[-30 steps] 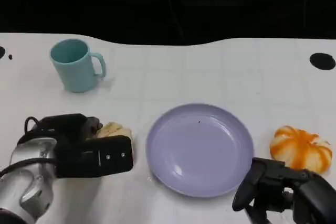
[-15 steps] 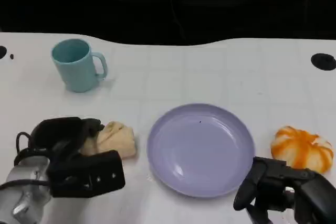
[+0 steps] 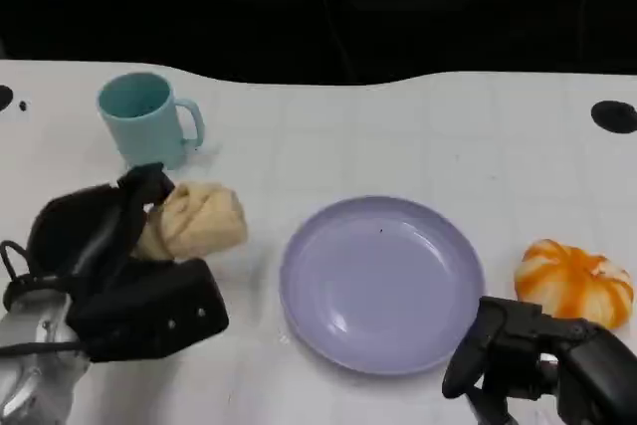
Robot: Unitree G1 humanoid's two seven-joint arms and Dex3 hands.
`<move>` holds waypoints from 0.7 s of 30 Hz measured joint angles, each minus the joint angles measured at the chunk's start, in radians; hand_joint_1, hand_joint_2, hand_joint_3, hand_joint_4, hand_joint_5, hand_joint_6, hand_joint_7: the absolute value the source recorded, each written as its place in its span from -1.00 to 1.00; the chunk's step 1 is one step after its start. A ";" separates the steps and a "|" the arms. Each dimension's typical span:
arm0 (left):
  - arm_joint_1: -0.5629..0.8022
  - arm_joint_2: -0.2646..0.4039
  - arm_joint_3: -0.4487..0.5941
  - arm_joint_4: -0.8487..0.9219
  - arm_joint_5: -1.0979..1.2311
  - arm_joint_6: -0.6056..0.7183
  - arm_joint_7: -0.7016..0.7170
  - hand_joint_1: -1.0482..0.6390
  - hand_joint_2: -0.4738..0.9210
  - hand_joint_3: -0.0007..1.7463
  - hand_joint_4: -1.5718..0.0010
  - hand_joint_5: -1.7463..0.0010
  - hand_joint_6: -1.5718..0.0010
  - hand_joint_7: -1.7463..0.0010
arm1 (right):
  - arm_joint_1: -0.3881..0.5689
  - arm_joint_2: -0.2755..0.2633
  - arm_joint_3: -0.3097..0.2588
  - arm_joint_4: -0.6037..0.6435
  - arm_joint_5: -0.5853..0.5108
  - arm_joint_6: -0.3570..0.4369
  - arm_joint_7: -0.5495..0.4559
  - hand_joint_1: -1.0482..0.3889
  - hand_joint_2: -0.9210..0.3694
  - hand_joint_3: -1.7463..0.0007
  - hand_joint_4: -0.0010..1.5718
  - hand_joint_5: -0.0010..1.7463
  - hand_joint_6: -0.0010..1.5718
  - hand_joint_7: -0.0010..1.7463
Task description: Grasp the towel on the left side of the plate with the left hand and place it into the plate.
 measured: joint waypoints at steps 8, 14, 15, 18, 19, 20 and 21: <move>0.000 -0.025 0.007 -0.164 -0.014 0.029 -0.057 0.06 0.27 0.41 -0.18 -1.00 0.13 -1.00 | 0.002 0.000 0.000 -0.001 0.000 0.000 0.002 0.30 -0.45 -0.22 -0.02 0.92 -0.10 0.54; -0.007 -0.082 -0.024 -0.266 -0.013 0.035 -0.112 0.04 0.25 0.41 -0.18 -1.00 0.11 -1.00 | 0.002 0.000 0.001 -0.004 0.000 0.003 0.003 0.30 -0.45 -0.24 -0.02 0.91 -0.11 0.54; -0.010 -0.097 -0.037 -0.277 -0.010 0.039 -0.122 0.02 0.24 0.42 -0.19 -1.00 0.10 -1.00 | 0.002 0.000 0.001 -0.007 0.000 0.006 0.003 0.29 -0.44 -0.24 -0.02 0.91 -0.11 0.55; -0.023 -0.147 -0.079 -0.291 0.011 0.051 -0.143 0.00 0.22 0.43 -0.21 -1.00 0.10 -0.99 | 0.002 0.000 0.004 -0.017 -0.001 0.009 0.002 0.29 -0.43 -0.25 -0.01 0.91 -0.11 0.55; -0.029 -0.160 -0.093 -0.294 0.016 0.056 -0.152 0.00 0.20 0.42 -0.21 -1.00 0.10 -0.99 | 0.002 0.000 0.006 -0.018 -0.002 0.009 0.002 0.29 -0.43 -0.25 -0.01 0.91 -0.11 0.55; -0.036 -0.171 -0.105 -0.296 0.025 0.063 -0.161 0.00 0.20 0.42 -0.21 -1.00 0.10 -0.99 | 0.002 0.000 0.006 -0.019 -0.002 0.009 0.002 0.28 -0.43 -0.25 -0.01 0.91 -0.11 0.55; -0.043 -0.182 -0.116 -0.297 0.032 0.072 -0.170 0.00 0.19 0.42 -0.21 -1.00 0.11 -0.98 | 0.003 0.000 0.007 -0.019 -0.003 0.009 0.002 0.28 -0.43 -0.25 -0.01 0.90 -0.10 0.55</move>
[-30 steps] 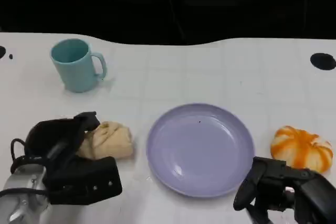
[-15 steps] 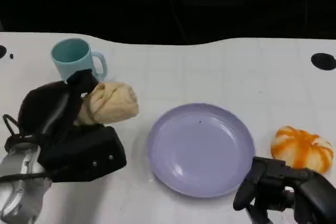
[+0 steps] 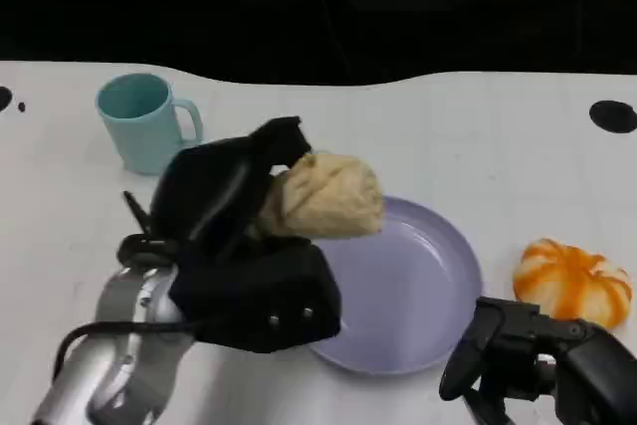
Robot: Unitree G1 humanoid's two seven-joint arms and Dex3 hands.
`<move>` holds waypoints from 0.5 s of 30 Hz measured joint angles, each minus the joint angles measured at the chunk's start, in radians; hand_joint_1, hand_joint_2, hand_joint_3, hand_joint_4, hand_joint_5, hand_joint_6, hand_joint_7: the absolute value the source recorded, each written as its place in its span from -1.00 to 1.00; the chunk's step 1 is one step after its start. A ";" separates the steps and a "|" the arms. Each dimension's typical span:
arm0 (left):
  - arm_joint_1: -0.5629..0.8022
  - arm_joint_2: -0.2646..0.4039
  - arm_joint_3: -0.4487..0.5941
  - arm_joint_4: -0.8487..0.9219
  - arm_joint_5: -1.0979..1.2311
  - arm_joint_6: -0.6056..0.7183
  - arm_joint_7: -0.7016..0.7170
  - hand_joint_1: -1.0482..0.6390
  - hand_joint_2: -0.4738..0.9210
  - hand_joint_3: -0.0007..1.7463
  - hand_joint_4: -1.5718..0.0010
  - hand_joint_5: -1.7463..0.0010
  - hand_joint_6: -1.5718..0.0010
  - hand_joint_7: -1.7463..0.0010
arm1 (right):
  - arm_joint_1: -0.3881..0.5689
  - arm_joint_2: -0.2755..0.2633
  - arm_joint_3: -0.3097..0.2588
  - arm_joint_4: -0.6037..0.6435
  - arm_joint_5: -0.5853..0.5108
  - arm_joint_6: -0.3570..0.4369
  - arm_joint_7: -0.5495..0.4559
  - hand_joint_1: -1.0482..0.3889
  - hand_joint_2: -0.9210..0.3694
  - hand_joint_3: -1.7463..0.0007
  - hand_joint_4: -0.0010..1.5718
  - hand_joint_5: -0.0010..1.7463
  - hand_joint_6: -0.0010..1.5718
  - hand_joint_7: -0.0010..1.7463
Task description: Grasp the towel on the left side of the plate with the left hand and place it into the plate.
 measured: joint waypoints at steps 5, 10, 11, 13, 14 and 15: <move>-0.012 -0.049 -0.038 -0.001 0.020 0.033 -0.036 0.02 0.21 0.42 -0.21 -1.00 0.09 -0.95 | 0.000 0.000 0.000 -0.001 -0.001 0.000 -0.001 0.28 -0.43 -0.26 0.00 0.90 -0.10 0.54; -0.020 -0.092 -0.071 0.013 0.016 0.047 -0.062 0.01 0.23 0.37 -0.18 -1.00 0.06 -0.75 | -0.001 0.000 0.000 -0.004 -0.003 0.000 -0.001 0.27 -0.42 -0.25 0.00 0.90 -0.10 0.54; -0.024 -0.099 -0.083 0.018 0.017 0.051 -0.073 0.00 0.27 0.34 -0.16 -1.00 0.05 -0.66 | -0.001 0.000 0.000 -0.006 -0.003 0.000 -0.001 0.28 -0.42 -0.25 -0.01 0.90 -0.10 0.54; -0.037 -0.110 -0.101 0.023 0.020 0.064 -0.105 0.00 0.29 0.31 -0.10 -1.00 0.04 -0.50 | -0.001 0.000 0.000 -0.008 -0.003 0.003 -0.001 0.29 -0.42 -0.26 0.00 0.90 -0.10 0.54; -0.043 -0.114 -0.104 0.024 0.020 0.072 -0.123 0.00 0.31 0.27 -0.06 -1.00 0.03 -0.37 | -0.001 0.000 0.000 -0.009 -0.003 0.005 -0.001 0.29 -0.42 -0.26 0.00 0.90 -0.10 0.54; -0.050 -0.115 -0.105 0.024 0.016 0.077 -0.145 0.00 0.36 0.19 0.02 -1.00 0.02 -0.23 | 0.000 0.000 0.000 -0.009 -0.003 0.007 -0.001 0.29 -0.42 -0.26 0.00 0.90 -0.10 0.54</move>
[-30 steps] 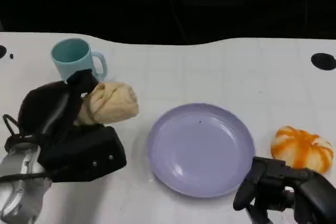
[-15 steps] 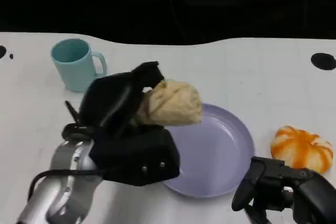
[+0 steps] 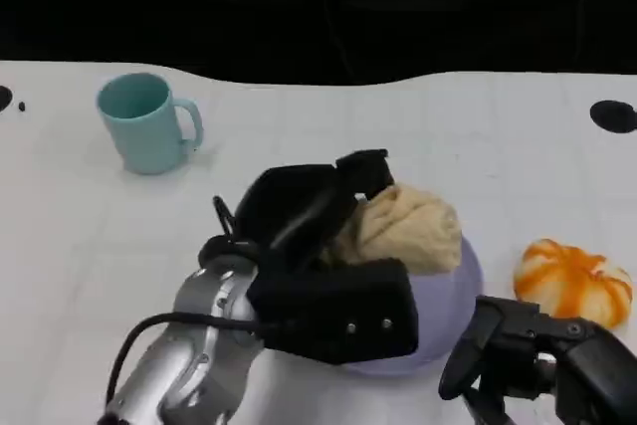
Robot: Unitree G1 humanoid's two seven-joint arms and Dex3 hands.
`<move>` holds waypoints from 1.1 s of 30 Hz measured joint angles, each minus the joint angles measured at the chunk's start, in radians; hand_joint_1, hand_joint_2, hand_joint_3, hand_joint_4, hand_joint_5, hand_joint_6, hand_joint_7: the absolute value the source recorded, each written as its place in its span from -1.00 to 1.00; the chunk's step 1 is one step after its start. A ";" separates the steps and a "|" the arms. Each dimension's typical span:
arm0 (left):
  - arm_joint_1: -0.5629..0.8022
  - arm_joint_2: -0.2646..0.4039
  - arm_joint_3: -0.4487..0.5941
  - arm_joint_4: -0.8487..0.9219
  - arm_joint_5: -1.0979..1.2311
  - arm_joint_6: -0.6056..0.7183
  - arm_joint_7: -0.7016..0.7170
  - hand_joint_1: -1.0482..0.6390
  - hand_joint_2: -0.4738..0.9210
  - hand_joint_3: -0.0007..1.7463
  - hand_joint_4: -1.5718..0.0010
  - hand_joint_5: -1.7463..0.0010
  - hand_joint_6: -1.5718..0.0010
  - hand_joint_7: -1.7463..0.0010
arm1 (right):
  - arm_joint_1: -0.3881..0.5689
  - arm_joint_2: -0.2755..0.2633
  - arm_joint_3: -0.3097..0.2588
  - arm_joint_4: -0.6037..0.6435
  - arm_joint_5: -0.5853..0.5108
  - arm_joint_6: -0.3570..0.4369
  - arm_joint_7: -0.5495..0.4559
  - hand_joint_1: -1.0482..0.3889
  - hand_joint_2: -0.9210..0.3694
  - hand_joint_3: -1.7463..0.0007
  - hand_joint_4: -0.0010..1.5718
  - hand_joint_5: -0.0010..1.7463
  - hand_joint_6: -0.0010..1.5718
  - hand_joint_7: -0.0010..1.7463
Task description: Grasp the towel on the left side of the plate with the left hand and place it into the plate.
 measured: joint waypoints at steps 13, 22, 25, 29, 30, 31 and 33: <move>-0.019 0.077 -0.024 -0.069 -0.040 0.039 -0.249 -0.53 1.00 -0.75 0.91 0.47 0.76 1.00 | 0.000 0.001 0.001 -0.004 0.000 0.010 -0.002 0.26 -0.44 -0.24 -0.01 0.90 -0.10 0.54; -0.026 0.111 -0.039 -0.121 0.013 0.062 -0.311 -0.56 1.00 -0.70 1.00 0.46 0.82 1.00 | 0.000 0.001 0.001 -0.004 0.000 0.009 -0.001 0.27 -0.45 -0.23 0.00 0.90 -0.10 0.53; -0.026 0.122 -0.036 -0.141 0.019 0.064 -0.324 -0.54 1.00 -0.70 1.00 0.40 0.79 0.98 | 0.000 0.001 0.001 -0.004 0.000 0.008 -0.001 0.28 -0.45 -0.23 0.00 0.89 -0.09 0.52; -0.025 0.136 -0.015 -0.195 0.006 0.069 -0.344 -0.49 1.00 -0.71 0.97 0.34 0.74 0.96 | -0.001 0.000 0.001 -0.004 -0.003 0.008 -0.001 0.27 -0.44 -0.24 -0.01 0.88 -0.09 0.53; -0.025 0.143 -0.009 -0.211 0.001 0.070 -0.351 -0.49 1.00 -0.71 0.97 0.33 0.74 0.95 | -0.001 0.000 0.001 -0.004 -0.003 0.008 -0.001 0.27 -0.44 -0.24 -0.01 0.88 -0.10 0.53; -0.025 0.150 -0.002 -0.226 -0.005 0.070 -0.362 -0.46 1.00 -0.71 0.94 0.31 0.71 0.94 | -0.001 0.000 0.001 -0.004 -0.003 0.008 -0.001 0.28 -0.44 -0.24 -0.01 0.88 -0.10 0.53; -0.022 0.166 0.016 -0.256 -0.022 0.072 -0.388 -0.42 1.00 -0.72 0.89 0.28 0.67 0.93 | -0.001 0.000 0.002 -0.004 -0.002 0.008 -0.001 0.27 -0.44 -0.24 -0.01 0.89 -0.10 0.54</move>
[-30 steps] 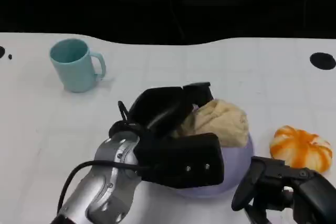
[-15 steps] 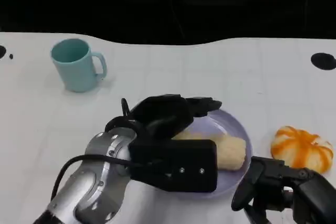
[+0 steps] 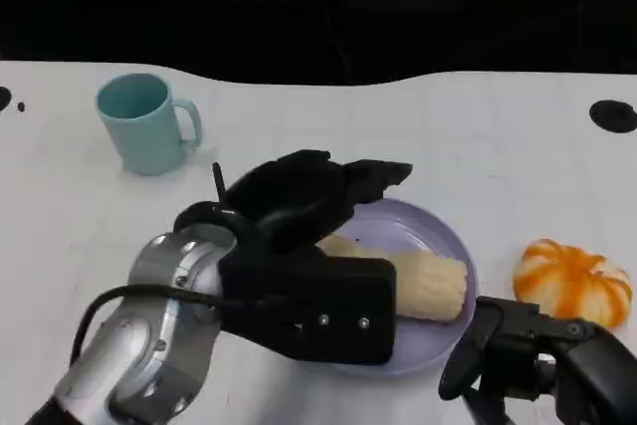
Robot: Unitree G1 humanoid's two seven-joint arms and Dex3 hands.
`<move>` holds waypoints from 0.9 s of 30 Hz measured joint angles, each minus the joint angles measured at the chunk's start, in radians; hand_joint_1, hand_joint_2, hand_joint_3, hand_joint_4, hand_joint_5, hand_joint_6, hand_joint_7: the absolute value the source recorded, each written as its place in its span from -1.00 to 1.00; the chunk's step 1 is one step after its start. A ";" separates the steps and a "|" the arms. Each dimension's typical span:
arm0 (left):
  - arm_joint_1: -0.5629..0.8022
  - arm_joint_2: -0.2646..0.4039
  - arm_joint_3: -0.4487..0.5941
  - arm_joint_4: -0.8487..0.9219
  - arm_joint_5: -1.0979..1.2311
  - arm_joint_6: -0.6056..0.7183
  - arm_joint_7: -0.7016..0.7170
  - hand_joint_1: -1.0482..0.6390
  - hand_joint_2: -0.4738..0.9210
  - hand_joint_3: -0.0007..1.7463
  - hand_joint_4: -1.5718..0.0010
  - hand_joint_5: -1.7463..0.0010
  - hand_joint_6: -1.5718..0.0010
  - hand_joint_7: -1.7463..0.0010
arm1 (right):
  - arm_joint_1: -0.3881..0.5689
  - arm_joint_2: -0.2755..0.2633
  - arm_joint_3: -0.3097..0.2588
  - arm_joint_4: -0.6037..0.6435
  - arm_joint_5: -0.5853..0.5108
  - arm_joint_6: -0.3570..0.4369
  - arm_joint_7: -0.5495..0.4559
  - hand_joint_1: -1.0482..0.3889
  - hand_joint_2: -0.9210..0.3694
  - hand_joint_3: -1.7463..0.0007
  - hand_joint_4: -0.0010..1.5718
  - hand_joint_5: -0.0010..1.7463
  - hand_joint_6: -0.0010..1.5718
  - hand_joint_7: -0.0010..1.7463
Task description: Grasp the towel on the left side of the plate with the left hand and place it into the plate.
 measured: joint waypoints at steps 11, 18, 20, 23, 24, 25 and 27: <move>0.126 0.116 0.160 -0.155 -0.141 -0.070 -0.039 -0.19 1.00 -0.81 0.33 0.10 0.31 0.82 | -0.004 0.001 0.005 -0.001 -0.003 0.011 -0.006 0.27 -0.45 -0.20 -0.01 0.90 -0.10 0.53; 0.267 0.109 0.306 -0.255 -0.308 -0.104 -0.001 -0.08 1.00 -0.82 0.13 0.02 0.08 0.75 | -0.013 0.003 0.005 0.000 -0.001 0.012 -0.006 0.28 -0.44 -0.22 -0.01 0.91 -0.10 0.53; 0.316 0.098 0.345 -0.295 -0.349 -0.104 0.017 -0.01 0.99 -0.82 0.10 0.00 0.00 0.73 | -0.017 0.004 0.005 0.002 0.000 0.012 -0.006 0.28 -0.44 -0.22 -0.01 0.91 -0.10 0.53; 0.400 0.066 0.390 -0.348 -0.416 -0.115 0.054 0.05 0.96 -0.73 0.10 -0.15 -0.10 0.70 | -0.017 0.004 0.005 0.004 -0.001 0.012 -0.007 0.28 -0.44 -0.22 -0.01 0.90 -0.10 0.53; 0.426 0.053 0.401 -0.359 -0.436 -0.122 0.068 0.09 0.80 -0.45 0.08 -0.26 -0.16 0.59 | -0.017 0.004 0.005 0.005 -0.001 0.012 -0.007 0.28 -0.44 -0.22 -0.01 0.89 -0.09 0.52; 0.452 0.040 0.412 -0.365 -0.463 -0.128 0.078 0.12 0.63 -0.18 0.06 -0.32 -0.17 0.47 | -0.018 0.004 0.005 0.006 -0.001 0.012 -0.007 0.28 -0.44 -0.22 -0.02 0.89 -0.09 0.52; 0.508 -0.004 0.437 -0.373 -0.531 -0.132 0.104 0.16 0.42 0.21 0.02 -0.45 -0.16 0.19 | -0.017 0.004 0.005 0.008 -0.002 0.012 -0.007 0.28 -0.44 -0.22 -0.02 0.89 -0.10 0.52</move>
